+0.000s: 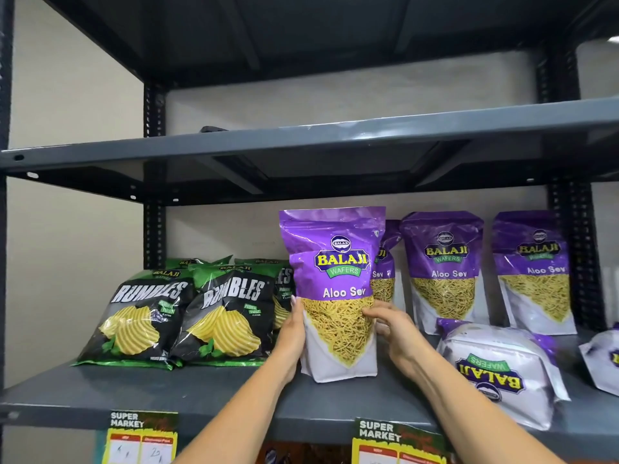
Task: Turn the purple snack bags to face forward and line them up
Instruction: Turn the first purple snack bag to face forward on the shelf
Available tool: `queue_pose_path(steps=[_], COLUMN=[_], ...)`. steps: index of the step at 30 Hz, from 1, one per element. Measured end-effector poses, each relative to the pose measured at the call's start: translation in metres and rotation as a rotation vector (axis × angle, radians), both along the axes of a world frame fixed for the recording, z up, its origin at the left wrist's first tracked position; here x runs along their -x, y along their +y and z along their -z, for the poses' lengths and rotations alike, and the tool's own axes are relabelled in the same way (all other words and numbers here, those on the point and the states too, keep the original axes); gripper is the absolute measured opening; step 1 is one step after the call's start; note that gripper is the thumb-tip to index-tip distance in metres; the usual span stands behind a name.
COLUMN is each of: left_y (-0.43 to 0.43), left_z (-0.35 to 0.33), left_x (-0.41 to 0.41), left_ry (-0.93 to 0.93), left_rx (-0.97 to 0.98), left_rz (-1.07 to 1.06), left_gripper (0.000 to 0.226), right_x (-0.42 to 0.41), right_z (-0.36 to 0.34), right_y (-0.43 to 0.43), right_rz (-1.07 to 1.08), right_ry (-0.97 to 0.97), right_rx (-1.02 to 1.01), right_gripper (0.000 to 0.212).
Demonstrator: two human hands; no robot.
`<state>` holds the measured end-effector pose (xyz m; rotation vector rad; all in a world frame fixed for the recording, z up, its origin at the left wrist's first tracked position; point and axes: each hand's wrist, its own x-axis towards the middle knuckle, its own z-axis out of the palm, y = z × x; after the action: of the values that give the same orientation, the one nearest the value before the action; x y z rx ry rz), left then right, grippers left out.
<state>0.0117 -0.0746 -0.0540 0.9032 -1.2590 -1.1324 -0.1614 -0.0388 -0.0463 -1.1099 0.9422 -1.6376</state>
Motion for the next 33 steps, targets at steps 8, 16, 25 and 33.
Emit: queue_pose_path(steps=[8, 16, 25, 33], left_y=[0.013, 0.019, 0.050, 0.071], left_z=[0.005, 0.004, 0.010, 0.014], left_x=[0.002, -0.013, -0.034, -0.048], left_ry=[-0.080, -0.120, -0.100, -0.117], left_rx=[0.175, 0.167, 0.223, 0.225], left_rz=[0.085, 0.183, 0.177, 0.169], left_gripper=[0.088, 0.078, 0.063, 0.067], right_x=[-0.004, -0.008, -0.022, -0.034], right_z=[0.001, 0.007, 0.011, 0.013], right_y=[0.007, 0.020, 0.055, 0.076], right_rz=[-0.124, -0.143, -0.149, -0.145], right_ry=[0.011, 0.115, 0.322, 0.382], right_rx=[0.031, 0.043, 0.078, 0.077], right_gripper=[0.064, 0.052, 0.076, 0.061])
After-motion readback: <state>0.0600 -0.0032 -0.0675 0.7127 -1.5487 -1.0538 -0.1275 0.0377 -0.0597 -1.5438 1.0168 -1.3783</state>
